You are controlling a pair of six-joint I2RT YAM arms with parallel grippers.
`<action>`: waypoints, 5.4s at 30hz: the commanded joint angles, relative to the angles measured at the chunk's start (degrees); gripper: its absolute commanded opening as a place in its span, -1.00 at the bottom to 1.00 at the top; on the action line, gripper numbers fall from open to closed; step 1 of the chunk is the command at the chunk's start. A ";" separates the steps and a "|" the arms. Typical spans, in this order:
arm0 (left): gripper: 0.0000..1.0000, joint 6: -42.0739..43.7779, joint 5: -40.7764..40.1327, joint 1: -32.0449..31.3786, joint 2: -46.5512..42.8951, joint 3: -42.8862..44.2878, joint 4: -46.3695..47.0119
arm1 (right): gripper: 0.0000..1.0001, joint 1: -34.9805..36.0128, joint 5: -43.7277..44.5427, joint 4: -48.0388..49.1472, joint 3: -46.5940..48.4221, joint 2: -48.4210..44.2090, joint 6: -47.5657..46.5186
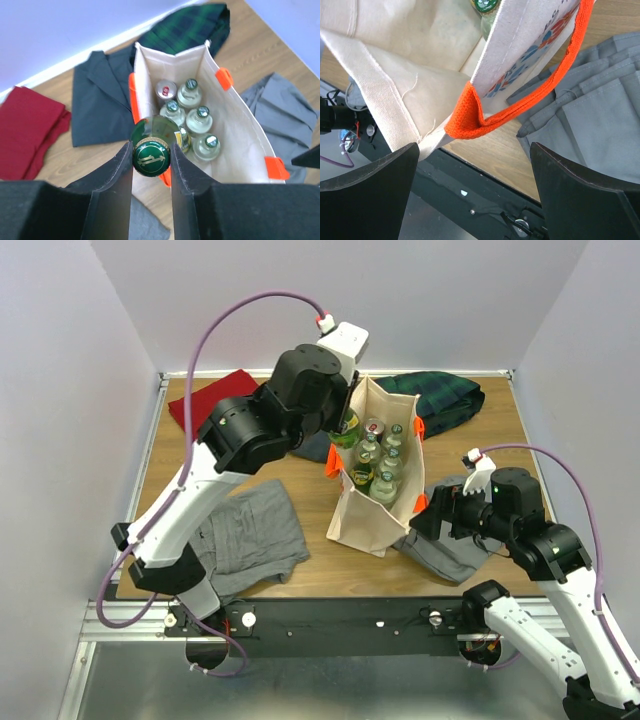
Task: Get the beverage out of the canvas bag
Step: Place the drink at the center of the board.
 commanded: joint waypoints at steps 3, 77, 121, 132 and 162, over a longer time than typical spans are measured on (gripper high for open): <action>-1.00 3.59 -9.07 0.35 -6.25 -1.04 10.33 | 1.00 0.31 1.95 -0.77 -0.90 -0.72 0.07; -1.00 -0.10 8.94 27.25 -10.82 -55.71 43.12 | 1.00 0.22 13.37 -1.83 4.90 -2.21 1.21; -1.00 1.22 8.15 29.80 -3.71 -54.92 52.26 | 1.00 0.31 13.64 0.90 0.25 -5.20 2.35; -1.00 -1.50 9.02 29.89 -4.15 -57.91 55.25 | 1.00 0.31 13.90 0.90 0.16 -5.20 2.44; 0.04 -5.02 5.42 29.80 -5.29 -57.55 46.81 | 1.00 0.31 13.90 0.99 0.16 -6.51 2.36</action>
